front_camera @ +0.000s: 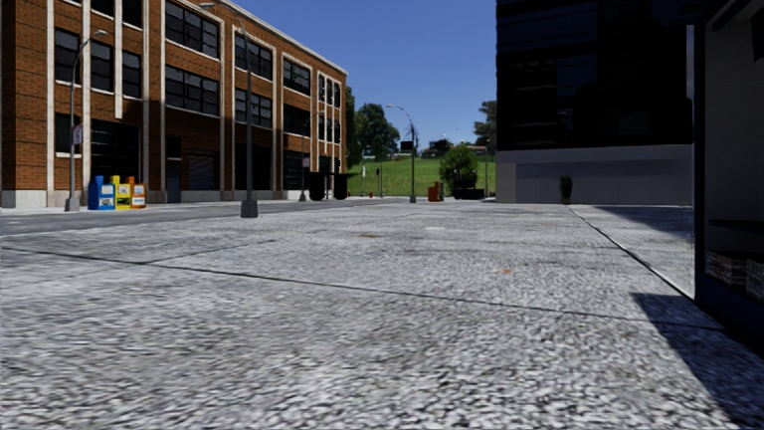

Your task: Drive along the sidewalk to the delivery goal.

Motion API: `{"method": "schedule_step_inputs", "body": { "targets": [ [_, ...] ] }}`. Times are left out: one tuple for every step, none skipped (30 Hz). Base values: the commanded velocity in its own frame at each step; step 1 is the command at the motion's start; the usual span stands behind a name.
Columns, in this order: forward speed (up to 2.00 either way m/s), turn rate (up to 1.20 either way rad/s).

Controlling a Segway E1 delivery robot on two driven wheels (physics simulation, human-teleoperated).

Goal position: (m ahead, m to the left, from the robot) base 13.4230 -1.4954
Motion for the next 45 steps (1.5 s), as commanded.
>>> {"method": "schedule_step_inputs", "body": {
  "targets": [
    [2.0, -0.51],
    [2.0, 0.0],
    [2.0, 0.0],
    [2.0, 0.0],
    [2.0, 0.0],
    [2.0, 0.0],
    [2.0, 0.0],
    [2.0, 0.0],
    [2.0, 0.0],
    [2.0, 0.0],
    [2.0, 0.0],
    [2.0, 0.0],
    [2.0, 0.0],
    [2.0, 0.0],
    [2.0, 0.0],
    [2.0, 0.0],
    [2.0, 0.0],
    [2.0, 0.0],
    [2.0, 0.0],
    [2.0, 0.0],
    [2.0, 0.0],
    [2.0, 0.0],
    [2.0, 0.0],
    [2.0, 0.0],
    [2.0, 0.0],
    [2.0, 0.0],
    [2.0, 0.0],
    [2.0, 0.0],
    [2.0, 0.0],
    [2.0, 0.0],
    [2.0, 0.0],
    [2.0, 0.0],
    [2.0, 0.0],
    [2.0, 0.0],
    [2.0, 0.0],
    [2.0, 0.0],
    [2.0, 0.0],
    [2.0, 0.0],
    [2.0, 0.0],
    [2.0, 0.0],
    [2.0, 0.0],
    [2.0, 0.0],
    [2.0, 0.0],
    [2.0, 0.0],
    [2.0, 0.0]
  ]
}}
